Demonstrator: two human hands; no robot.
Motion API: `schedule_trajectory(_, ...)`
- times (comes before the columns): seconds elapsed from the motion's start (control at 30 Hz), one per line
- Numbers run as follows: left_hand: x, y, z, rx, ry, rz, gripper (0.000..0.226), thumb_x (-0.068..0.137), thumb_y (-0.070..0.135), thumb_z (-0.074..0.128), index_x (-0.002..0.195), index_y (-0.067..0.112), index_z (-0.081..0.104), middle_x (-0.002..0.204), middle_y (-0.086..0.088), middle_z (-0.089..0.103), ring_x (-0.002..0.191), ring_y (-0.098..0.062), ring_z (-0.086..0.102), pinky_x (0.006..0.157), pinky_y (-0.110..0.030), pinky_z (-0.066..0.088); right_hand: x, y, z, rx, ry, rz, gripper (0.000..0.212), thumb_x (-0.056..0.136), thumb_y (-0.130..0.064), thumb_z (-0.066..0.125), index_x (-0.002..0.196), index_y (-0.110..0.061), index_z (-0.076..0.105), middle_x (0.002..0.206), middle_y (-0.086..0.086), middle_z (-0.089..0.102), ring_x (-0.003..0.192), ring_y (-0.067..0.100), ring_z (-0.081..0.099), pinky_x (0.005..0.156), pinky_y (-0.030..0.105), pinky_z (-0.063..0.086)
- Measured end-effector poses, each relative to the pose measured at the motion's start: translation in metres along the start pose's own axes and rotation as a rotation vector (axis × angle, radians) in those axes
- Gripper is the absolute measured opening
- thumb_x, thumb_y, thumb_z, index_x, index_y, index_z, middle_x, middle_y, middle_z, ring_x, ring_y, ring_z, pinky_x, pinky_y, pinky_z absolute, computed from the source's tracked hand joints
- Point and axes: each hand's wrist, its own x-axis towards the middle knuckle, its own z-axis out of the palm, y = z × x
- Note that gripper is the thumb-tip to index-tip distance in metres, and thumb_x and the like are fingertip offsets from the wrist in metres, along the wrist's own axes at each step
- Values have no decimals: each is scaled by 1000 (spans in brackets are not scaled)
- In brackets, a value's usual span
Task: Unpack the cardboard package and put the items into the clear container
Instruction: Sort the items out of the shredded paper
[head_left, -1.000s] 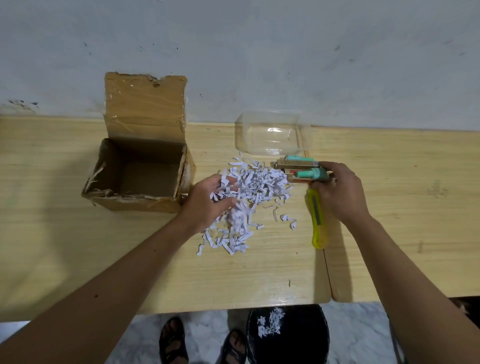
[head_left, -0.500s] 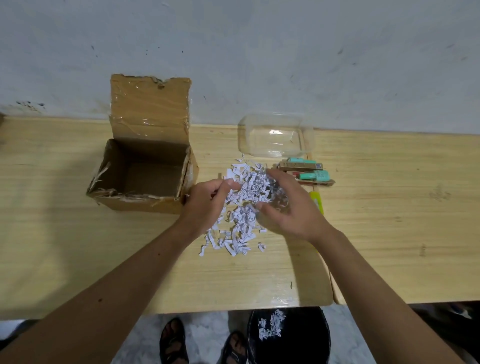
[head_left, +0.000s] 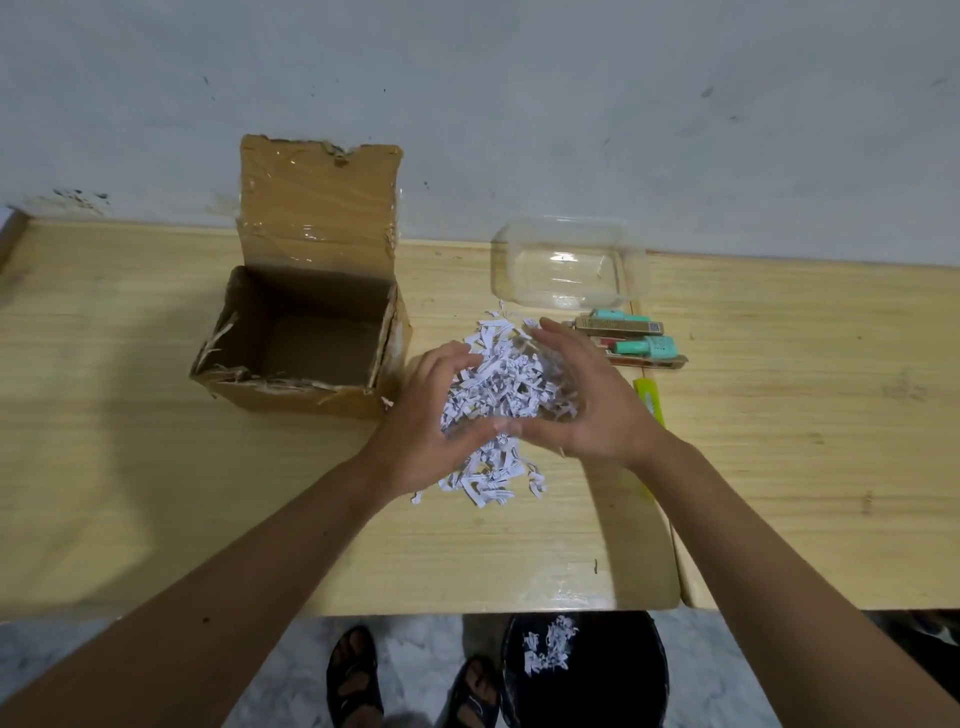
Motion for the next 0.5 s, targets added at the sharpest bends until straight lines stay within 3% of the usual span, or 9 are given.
schedule_trajectory(0.1,-13,-1,-2,28,-84,9,112,74,65,82,161,20,27,169,9,20,160,-2,7,128,-25,15,14,-4,3,-15,-98,9,120,63,-80,78,162,-39,22,172,-18,13,158,1,6,124,35,17)
schedule_trajectory(0.23,-23,-7,-8,125,-184,-1,150,54,68,92,166,16,6,173,12,-4,159,-3,-13,129,-32,7,26,4,10,-55,-210,15,128,62,-77,83,163,-41,14,173,-18,2,158,0,-11,130,45,9)
schedule_trajectory(0.33,-23,-13,-11,216,-263,-9,160,48,74,91,166,18,-2,169,19,-16,158,-2,-20,129,-32,3,23,9,12,-82,-258,-17,131,59,-75,86,163,-41,14,173,-17,5,157,-1,-12,131,47,9)
schedule_trajectory(0.5,-19,-18,-6,180,-283,-18,158,49,69,95,166,23,-1,174,13,-7,160,-2,-10,131,-35,9,8,15,18,-117,-290,-104,130,61,-63,92,163,-33,17,169,-19,12,159,1,-5,130,37,14)
